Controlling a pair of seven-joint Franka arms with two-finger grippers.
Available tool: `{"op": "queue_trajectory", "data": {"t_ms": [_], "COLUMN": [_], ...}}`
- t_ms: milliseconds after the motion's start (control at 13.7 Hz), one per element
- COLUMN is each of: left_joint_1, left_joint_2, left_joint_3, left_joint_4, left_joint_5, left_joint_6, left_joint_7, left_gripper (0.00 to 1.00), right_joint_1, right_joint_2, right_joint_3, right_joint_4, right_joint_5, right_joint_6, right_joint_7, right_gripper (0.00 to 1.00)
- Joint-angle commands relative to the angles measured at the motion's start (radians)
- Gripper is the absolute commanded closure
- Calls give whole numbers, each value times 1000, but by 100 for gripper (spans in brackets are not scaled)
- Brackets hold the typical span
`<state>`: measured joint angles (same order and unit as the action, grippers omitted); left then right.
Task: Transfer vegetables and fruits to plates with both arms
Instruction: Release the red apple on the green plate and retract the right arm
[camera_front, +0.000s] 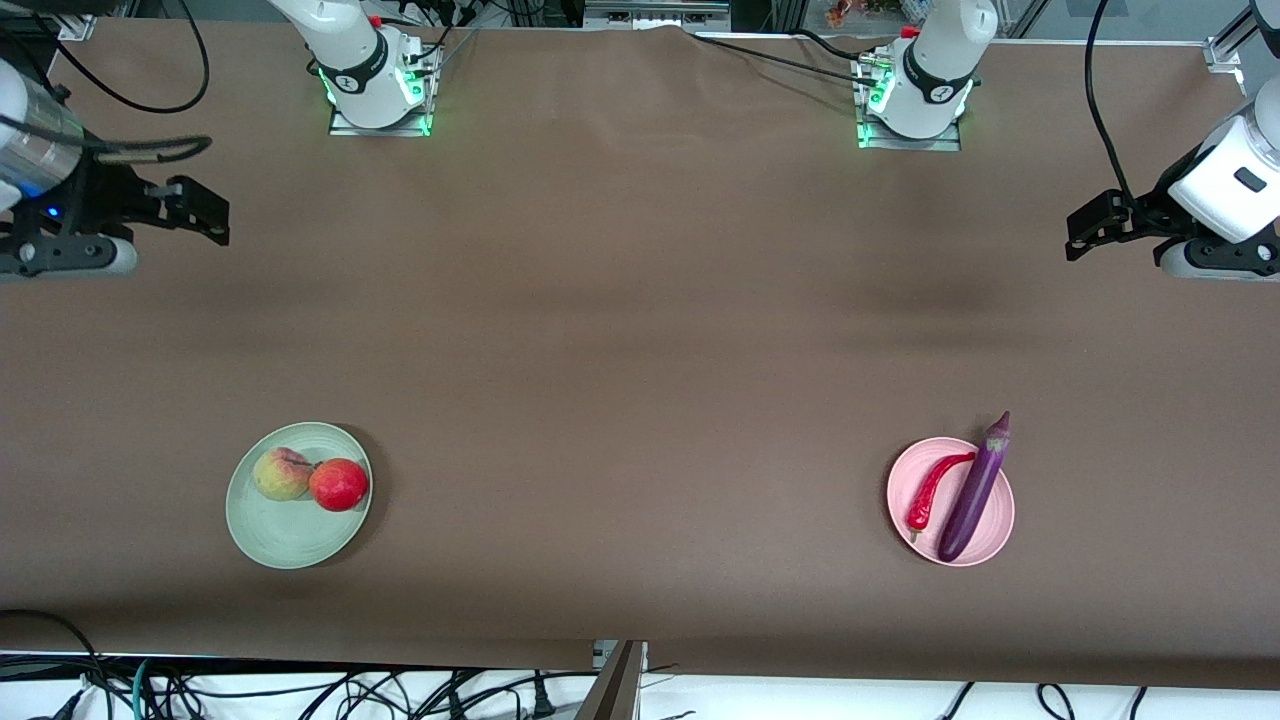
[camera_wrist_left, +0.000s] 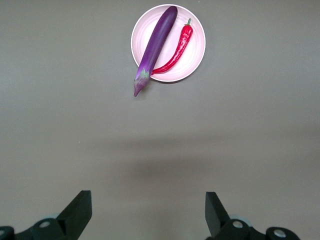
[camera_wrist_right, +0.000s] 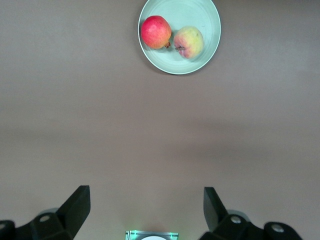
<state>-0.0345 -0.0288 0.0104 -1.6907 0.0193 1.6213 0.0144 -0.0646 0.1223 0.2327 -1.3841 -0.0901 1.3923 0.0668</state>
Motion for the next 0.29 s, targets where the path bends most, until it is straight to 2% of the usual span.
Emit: {"op": "queue_trajectory", "data": {"t_ms": [0, 220], "left_joint_1": [2, 2], "left_joint_2": [29, 46], "left_joint_3": [-6, -6], "left_joint_4": [43, 66], "left_joint_5": [4, 4], "left_joint_6": [-26, -26], "left_joint_7": [-10, -7], "left_gripper": [0, 0], "right_joint_1": [-12, -17], "right_joint_2": [-17, -9], "right_joint_3": [1, 0], "right_joint_4": [-41, -26], "right_joint_5": [18, 17], "right_joint_6": [1, -19], "right_joint_7": [-5, -7], "right_gripper": [0, 0]}}
